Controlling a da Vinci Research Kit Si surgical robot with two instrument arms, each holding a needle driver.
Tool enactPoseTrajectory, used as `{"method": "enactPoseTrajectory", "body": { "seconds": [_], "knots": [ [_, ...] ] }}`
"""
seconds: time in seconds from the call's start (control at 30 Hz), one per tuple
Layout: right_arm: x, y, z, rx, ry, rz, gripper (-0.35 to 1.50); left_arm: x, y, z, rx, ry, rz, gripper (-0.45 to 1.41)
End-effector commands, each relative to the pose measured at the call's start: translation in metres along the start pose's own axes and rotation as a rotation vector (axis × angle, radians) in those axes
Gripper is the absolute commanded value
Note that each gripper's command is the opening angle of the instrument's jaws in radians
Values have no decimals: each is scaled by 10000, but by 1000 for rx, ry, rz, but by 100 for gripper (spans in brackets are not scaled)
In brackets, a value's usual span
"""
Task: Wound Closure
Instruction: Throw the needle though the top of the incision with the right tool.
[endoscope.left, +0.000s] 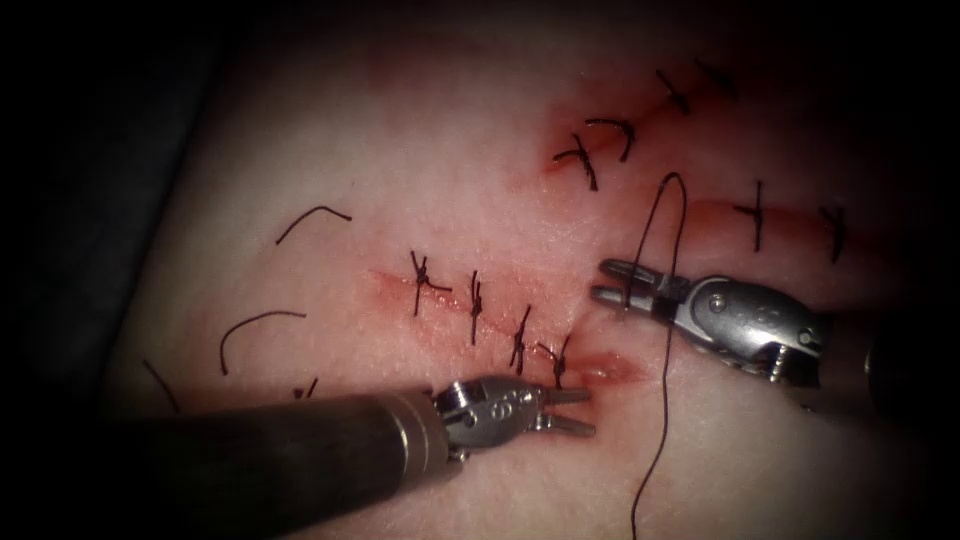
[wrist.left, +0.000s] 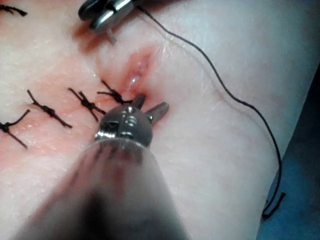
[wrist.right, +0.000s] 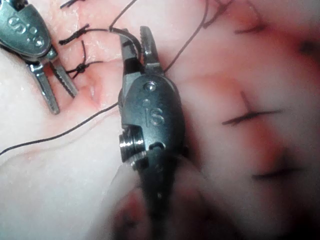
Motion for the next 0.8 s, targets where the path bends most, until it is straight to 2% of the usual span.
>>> {"method": "enactPoseTrajectory", "body": {
  "seconds": [0.03,0.27,0.53,0.67,0.8],
  "knots": [
    [-3,-3,8,-5,3,10,-35,-2,2,8,-2,0,0,7],
    [3,0,6,-163,29,18,-35,3,15,4,-8,2,0,12],
    [5,0,5,-199,46,30,-35,11,23,9,-18,9,-2,12],
    [5,1,6,-184,28,227,-35,9,14,18,-19,13,-1,12],
    [5,1,6,-176,23,321,-35,6,11,18,-21,13,1,12]
  ]
}}
